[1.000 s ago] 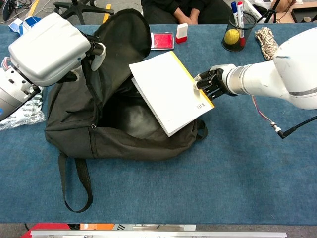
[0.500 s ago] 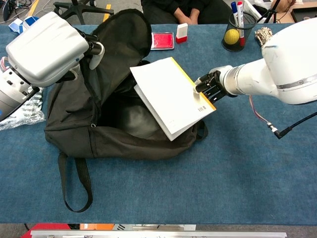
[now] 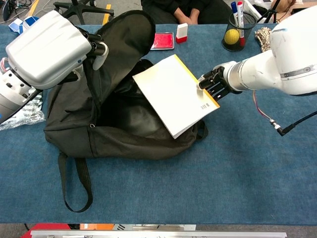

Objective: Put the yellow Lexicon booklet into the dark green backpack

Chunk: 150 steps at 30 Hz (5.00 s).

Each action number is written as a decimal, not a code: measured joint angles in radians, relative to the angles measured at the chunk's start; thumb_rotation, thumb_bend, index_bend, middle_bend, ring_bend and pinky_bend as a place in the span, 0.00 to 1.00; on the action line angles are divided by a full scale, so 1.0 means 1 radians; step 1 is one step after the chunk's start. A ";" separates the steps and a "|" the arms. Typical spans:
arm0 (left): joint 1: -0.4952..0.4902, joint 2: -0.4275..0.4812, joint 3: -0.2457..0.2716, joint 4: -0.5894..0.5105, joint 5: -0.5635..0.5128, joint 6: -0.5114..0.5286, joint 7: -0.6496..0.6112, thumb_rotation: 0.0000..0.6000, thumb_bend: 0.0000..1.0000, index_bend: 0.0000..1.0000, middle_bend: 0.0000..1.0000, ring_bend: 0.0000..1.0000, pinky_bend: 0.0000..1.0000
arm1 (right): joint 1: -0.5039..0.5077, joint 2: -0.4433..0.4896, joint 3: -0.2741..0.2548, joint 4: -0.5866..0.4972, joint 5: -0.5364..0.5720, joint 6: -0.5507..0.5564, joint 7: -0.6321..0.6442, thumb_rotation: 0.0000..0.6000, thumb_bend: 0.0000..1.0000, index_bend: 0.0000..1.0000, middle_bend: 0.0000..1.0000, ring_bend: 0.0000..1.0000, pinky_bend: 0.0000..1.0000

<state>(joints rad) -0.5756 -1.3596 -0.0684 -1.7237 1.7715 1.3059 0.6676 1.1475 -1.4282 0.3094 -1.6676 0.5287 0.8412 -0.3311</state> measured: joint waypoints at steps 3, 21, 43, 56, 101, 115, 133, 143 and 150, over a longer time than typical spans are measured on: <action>0.003 0.003 -0.003 -0.013 0.003 0.001 0.008 1.00 0.48 0.66 0.67 0.68 0.90 | 0.006 -0.039 0.024 0.026 -0.004 0.004 -0.002 1.00 0.55 0.76 0.65 0.56 0.64; 0.016 0.011 -0.011 -0.046 0.014 -0.011 0.035 1.00 0.48 0.65 0.67 0.67 0.89 | 0.041 -0.217 0.178 0.141 -0.002 0.059 -0.038 1.00 0.55 0.76 0.65 0.56 0.64; 0.033 0.022 -0.018 -0.065 0.006 -0.021 0.050 1.00 0.48 0.64 0.66 0.67 0.88 | 0.019 -0.303 0.274 0.174 -0.031 -0.012 -0.113 1.00 0.51 0.35 0.32 0.27 0.34; 0.034 0.023 -0.025 -0.069 -0.017 -0.041 0.058 1.00 0.48 0.63 0.65 0.67 0.88 | -0.038 -0.145 0.232 0.055 -0.054 -0.188 -0.140 1.00 0.51 0.00 0.08 0.03 0.15; -0.003 0.077 -0.049 -0.201 -0.075 -0.139 0.072 1.00 0.21 0.11 0.34 0.35 0.45 | -0.350 0.666 0.034 -0.279 -0.708 -0.502 0.402 1.00 0.51 0.00 0.09 0.03 0.15; 0.046 0.193 -0.101 -0.146 -0.399 -0.149 -0.169 1.00 0.21 0.12 0.31 0.33 0.43 | -0.411 0.655 -0.028 -0.268 -1.023 -0.367 0.405 1.00 0.51 0.02 0.14 0.03 0.15; 0.271 0.267 -0.084 0.082 -0.536 0.056 -0.471 1.00 0.21 0.18 0.30 0.33 0.39 | -0.753 0.514 -0.219 -0.165 -1.710 0.365 0.147 1.00 0.50 0.16 0.22 0.06 0.15; 0.415 0.270 -0.021 0.095 -0.460 0.237 -0.498 1.00 0.21 0.21 0.30 0.33 0.36 | -0.886 0.432 -0.293 -0.069 -1.895 0.538 0.123 1.00 0.48 0.18 0.25 0.08 0.15; 0.490 0.292 0.038 0.045 -0.403 0.294 -0.472 1.00 0.21 0.21 0.30 0.33 0.36 | -0.906 0.396 -0.311 -0.041 -1.974 0.553 0.149 1.00 0.48 0.20 0.27 0.10 0.16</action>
<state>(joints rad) -0.0853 -1.0672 -0.0305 -1.6785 1.3685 1.5998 0.1953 0.2414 -1.0325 -0.0017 -1.7090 -1.4457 1.3946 -0.1818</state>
